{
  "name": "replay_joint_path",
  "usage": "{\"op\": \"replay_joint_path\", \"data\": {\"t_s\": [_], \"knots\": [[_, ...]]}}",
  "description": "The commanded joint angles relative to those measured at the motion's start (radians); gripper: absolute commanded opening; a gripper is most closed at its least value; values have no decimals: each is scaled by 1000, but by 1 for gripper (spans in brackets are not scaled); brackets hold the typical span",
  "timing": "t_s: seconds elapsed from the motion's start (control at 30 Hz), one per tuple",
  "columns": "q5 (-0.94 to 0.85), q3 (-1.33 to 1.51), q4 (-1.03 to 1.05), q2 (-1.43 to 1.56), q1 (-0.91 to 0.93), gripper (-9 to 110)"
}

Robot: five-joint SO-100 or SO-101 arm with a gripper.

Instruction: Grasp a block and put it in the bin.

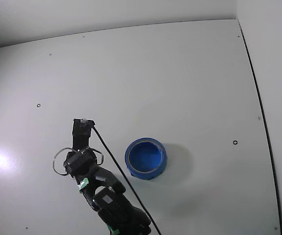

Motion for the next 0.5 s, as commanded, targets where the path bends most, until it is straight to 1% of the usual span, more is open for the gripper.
{"op": "replay_joint_path", "data": {"t_s": [0.0,0.37,0.47], "knots": [[-5,-72,-17,5,-9,26],[-5,-74,-17,3,-9,26],[-6,-72,-17,3,-9,21]]}}
